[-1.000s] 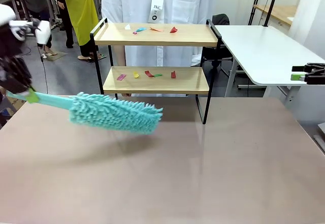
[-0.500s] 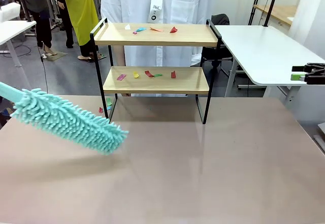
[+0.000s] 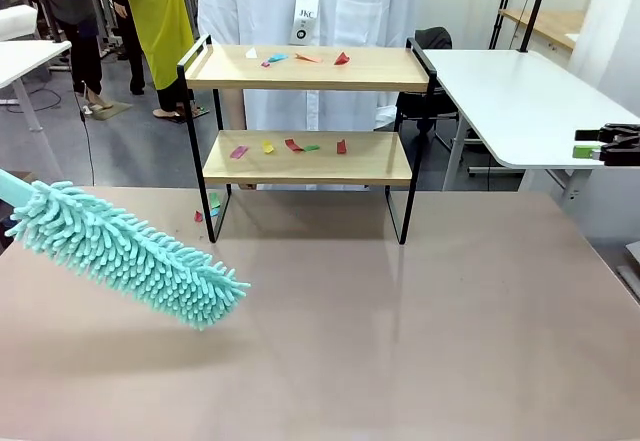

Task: Clean the shelf.
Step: Clean the specific section of the Shelf indicated by the human with the Duster.

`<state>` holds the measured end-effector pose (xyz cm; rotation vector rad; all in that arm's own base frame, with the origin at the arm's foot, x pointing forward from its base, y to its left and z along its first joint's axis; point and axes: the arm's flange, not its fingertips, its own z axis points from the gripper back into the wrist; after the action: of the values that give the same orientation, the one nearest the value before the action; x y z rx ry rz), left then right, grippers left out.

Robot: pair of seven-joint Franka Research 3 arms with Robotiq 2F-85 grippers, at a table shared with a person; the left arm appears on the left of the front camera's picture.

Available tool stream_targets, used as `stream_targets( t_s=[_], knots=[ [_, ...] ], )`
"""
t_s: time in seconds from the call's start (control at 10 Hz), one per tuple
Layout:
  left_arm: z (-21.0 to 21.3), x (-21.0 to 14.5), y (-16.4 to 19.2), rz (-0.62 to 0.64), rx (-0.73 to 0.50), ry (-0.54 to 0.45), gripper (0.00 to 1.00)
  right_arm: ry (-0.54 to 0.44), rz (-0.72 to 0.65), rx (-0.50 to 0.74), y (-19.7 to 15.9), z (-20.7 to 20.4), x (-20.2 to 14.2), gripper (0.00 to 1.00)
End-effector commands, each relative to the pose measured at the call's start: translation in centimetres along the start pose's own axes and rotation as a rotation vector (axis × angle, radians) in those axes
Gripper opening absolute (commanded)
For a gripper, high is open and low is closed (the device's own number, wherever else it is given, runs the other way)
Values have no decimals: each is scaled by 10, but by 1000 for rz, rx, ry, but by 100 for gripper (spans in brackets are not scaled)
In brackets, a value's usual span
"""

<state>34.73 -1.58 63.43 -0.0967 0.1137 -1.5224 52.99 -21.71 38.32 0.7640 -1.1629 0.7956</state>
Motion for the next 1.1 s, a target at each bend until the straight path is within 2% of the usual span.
stream_targets(
  t_s=[0.0, 1.0],
  knots=[
    [1, -2, -1, 23, 4, -3, 13, -1, 4, -2, 0, -1, 2, 100],
    [1, -2, -1, 23, 4, -3, 13, -1, 4, -2, 0, -1, 2, 100]
  ],
)
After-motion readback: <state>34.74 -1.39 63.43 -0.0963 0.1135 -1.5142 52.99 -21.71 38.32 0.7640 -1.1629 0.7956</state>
